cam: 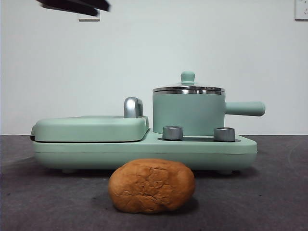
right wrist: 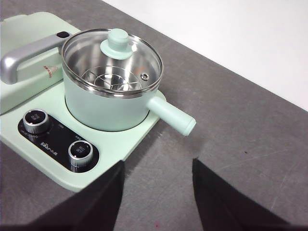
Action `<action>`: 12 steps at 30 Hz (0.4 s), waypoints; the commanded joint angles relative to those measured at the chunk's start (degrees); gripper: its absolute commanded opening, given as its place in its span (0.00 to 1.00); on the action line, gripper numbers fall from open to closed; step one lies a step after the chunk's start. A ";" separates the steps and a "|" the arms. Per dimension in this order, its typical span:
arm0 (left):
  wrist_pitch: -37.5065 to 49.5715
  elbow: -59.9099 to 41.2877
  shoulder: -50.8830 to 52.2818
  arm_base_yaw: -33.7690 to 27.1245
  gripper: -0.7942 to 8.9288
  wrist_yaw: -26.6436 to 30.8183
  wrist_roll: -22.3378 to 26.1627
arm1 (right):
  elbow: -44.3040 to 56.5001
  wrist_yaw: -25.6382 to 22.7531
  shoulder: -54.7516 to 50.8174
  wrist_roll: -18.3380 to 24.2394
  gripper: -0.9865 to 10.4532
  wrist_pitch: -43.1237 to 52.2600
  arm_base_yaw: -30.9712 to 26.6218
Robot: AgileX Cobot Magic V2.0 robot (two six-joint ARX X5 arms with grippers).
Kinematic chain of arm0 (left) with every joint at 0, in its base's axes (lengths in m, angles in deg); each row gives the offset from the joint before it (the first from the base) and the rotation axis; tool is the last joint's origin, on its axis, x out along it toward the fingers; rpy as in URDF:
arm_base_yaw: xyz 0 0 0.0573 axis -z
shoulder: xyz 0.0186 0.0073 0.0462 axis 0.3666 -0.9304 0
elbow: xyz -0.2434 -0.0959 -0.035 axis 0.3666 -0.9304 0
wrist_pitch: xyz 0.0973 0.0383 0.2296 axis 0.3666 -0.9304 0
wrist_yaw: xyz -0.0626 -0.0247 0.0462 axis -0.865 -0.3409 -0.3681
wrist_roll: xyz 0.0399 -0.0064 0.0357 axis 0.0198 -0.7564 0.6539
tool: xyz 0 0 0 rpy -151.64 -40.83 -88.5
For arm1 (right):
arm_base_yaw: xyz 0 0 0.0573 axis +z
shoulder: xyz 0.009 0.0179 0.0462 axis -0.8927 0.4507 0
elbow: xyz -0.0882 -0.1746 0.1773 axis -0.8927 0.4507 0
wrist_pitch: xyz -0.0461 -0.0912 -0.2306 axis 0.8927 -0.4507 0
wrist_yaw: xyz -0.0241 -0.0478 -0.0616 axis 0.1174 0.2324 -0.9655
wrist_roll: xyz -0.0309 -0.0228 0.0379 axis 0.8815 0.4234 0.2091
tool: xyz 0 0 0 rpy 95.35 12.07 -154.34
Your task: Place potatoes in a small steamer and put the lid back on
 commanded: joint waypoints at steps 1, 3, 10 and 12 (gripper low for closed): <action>3.76 3.02 -4.92 1.53 0.34 0.26 -2.19 | -0.96 0.13 0.22 -1.99 0.28 0.33 0.24; 4.04 5.57 -8.70 2.58 0.34 0.26 -2.16 | -0.96 0.13 0.22 -2.29 0.28 0.33 0.24; 3.85 16.11 -21.22 5.75 0.34 0.24 -2.21 | -0.96 0.11 0.22 -2.29 0.28 0.33 0.24; 3.72 19.54 -24.87 6.56 0.34 0.24 -2.47 | -0.96 0.11 0.22 -2.29 0.28 0.35 0.24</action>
